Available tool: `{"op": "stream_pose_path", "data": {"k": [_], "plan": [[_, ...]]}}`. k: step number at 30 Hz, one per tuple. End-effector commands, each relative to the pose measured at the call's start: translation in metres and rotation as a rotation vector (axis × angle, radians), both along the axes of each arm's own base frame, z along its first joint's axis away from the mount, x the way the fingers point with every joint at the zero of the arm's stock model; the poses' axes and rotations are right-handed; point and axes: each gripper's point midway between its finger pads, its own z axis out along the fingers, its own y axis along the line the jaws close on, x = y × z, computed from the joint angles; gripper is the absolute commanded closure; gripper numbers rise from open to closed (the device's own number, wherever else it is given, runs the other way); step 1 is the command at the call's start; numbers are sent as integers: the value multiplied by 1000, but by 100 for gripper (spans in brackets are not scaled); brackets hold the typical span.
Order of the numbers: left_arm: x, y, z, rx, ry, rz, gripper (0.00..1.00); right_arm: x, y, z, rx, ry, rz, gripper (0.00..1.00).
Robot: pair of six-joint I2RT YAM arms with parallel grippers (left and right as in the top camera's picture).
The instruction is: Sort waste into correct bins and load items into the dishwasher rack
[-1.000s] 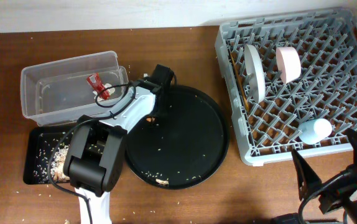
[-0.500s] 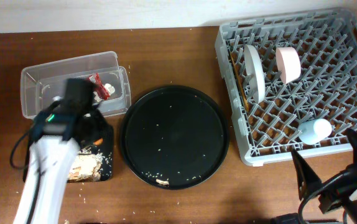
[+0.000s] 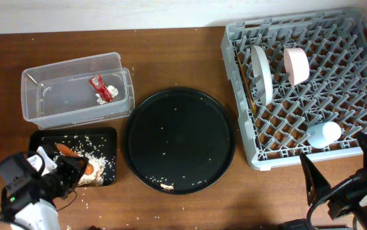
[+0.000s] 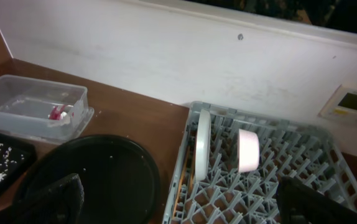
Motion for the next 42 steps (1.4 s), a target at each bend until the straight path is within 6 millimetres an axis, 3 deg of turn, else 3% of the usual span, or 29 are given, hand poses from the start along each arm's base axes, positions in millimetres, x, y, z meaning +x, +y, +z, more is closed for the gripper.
{"op": "stream_pose_path", "data": {"k": [1,3,5,7,8,10,16,20,25,27,31,32,34,35,36,37,39,42], "plan": [[9,4,53,87,-137,73,100,0,0,1,-5,-7,4,2],[17,6,94,228,-153,52,99,-1,0,1,-5,-7,4,2],[17,5,101,289,-121,75,99,0,0,1,-6,-6,4,2],[36,1,106,294,-158,78,99,-1,0,1,-5,-7,4,2],[55,-8,101,315,-157,43,99,-1,0,1,-5,-7,4,2],[70,-31,82,364,-60,-47,99,0,0,1,-5,-7,4,2],[23,-11,63,382,130,22,99,-1,0,1,-5,-7,4,2],[-9,14,25,354,273,108,99,0,0,1,-6,-6,4,2],[-12,32,3,343,294,264,99,0,0,1,-6,-6,4,2],[-10,32,-19,283,305,367,99,-1,0,1,-5,-7,4,2],[12,29,-59,157,318,455,98,-1,0,1,-5,-7,4,2],[10,28,-70,131,366,485,81,0,0,1,-6,-6,4,2],[11,24,-76,106,383,482,80,-1,0,1,-5,-7,4,2],[12,24,-75,106,378,482,58,0,0,1,-5,-7,4,2],[14,20,-74,83,370,468,1,-1,0,1,-5,-7,4,2],[18,13,-70,47,350,442,1,0,0,1,-6,-6,4,2],[27,12,-42,54,257,408,1,0,0,1,-5,-7,4,2],[34,-1,23,83,36,300,1,0,0,1,-5,-7,4,2]]}}
